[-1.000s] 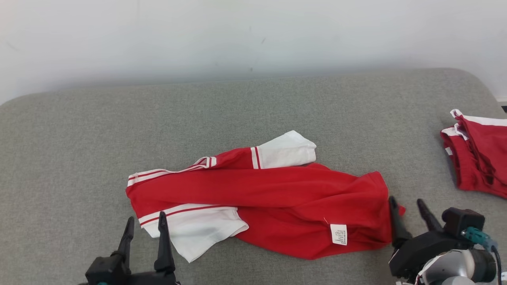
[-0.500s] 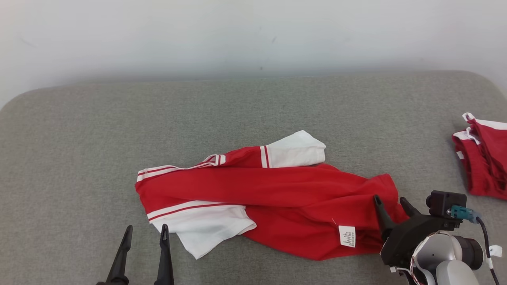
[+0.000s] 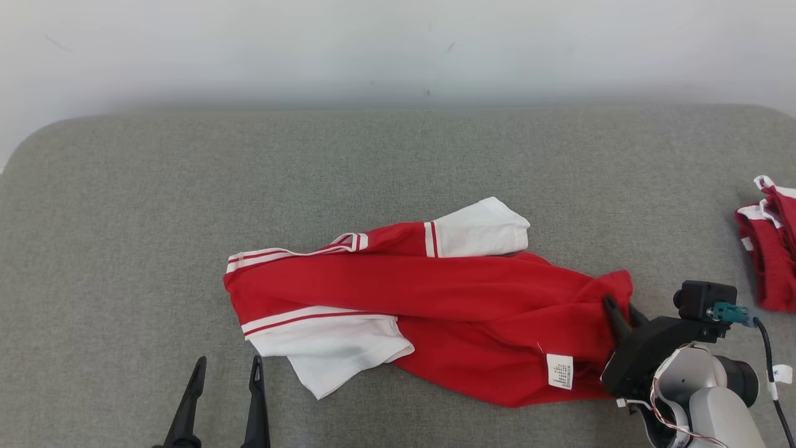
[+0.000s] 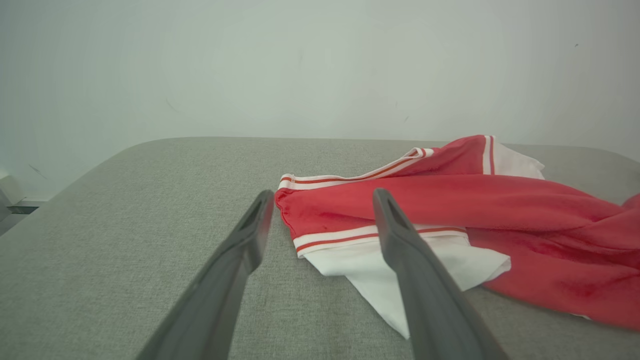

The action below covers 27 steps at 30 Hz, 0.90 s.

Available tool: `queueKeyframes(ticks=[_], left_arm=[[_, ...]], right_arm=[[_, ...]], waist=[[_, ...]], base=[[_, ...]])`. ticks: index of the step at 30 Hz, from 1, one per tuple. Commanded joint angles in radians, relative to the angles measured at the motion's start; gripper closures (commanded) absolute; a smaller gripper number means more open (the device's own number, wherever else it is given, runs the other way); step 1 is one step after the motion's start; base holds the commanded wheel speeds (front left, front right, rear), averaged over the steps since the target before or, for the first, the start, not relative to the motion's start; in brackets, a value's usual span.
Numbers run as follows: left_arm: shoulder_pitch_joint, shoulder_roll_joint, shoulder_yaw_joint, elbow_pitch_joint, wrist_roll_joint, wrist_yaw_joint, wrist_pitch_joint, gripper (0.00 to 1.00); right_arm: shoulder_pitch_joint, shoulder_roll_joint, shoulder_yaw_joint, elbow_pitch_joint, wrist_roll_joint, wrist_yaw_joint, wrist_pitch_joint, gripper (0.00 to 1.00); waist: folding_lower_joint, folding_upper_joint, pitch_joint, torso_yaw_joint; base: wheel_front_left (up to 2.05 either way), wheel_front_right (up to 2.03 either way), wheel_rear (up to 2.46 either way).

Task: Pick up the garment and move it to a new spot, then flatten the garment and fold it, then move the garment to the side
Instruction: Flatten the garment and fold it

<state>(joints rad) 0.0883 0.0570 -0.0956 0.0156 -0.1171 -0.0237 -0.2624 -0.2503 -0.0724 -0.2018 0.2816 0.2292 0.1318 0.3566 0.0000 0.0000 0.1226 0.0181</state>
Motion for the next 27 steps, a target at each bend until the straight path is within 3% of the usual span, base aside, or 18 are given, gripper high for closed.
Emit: queueKeyframes(ticks=[1,9,19,20,21,22,27], left_arm=[[-0.010,-0.001,0.005,0.004,0.004,-0.001,-0.003,0.00],[-0.036,-0.003,0.015,0.006,0.003,-0.014,-0.003,0.00],[-0.085,-0.006,-0.021,0.009,-0.005,-0.017,-0.003,0.00],[-0.090,-0.006,-0.025,0.007,-0.007,-0.015,-0.003,0.00],[-0.095,-0.006,-0.028,0.005,-0.011,-0.014,-0.003,0.00],[-0.096,-0.006,-0.030,0.004,-0.015,-0.011,-0.003,0.00],[-0.100,-0.007,-0.035,-0.002,-0.027,0.000,-0.003,0.00]], right_arm=[[-0.018,-0.009,0.002,0.000,0.016,-0.003,-0.007,1.00],[-0.153,-0.059,-0.007,-0.009,0.048,-0.003,-0.032,1.00],[-0.399,-0.150,-0.076,0.195,0.004,-0.003,-0.012,1.00],[-0.415,-0.160,-0.087,0.219,-0.016,-0.003,-0.019,0.71],[-0.427,-0.166,-0.099,0.239,-0.039,-0.003,-0.028,0.09],[-0.439,-0.167,-0.113,0.258,-0.055,-0.003,-0.039,0.00],[-0.465,-0.166,-0.183,0.319,-0.141,-0.003,-0.102,0.00]], waist=[[0.0000,0.0000,0.008,0.002],[0.0000,0.0000,0.041,0.010],[0.0000,0.0000,0.122,0.118],[0.0000,0.0000,0.131,0.130],[0.0000,0.0000,0.138,0.142],[0.0000,0.0000,0.143,0.151],[0.0000,0.0000,0.153,0.172]], base=[[0.00,0.00,0.00],[0.00,0.00,0.00],[0.00,0.00,0.00],[0.00,0.00,0.00],[0.00,0.00,0.00],[0.00,0.00,0.00],[0.00,0.00,0.00]])
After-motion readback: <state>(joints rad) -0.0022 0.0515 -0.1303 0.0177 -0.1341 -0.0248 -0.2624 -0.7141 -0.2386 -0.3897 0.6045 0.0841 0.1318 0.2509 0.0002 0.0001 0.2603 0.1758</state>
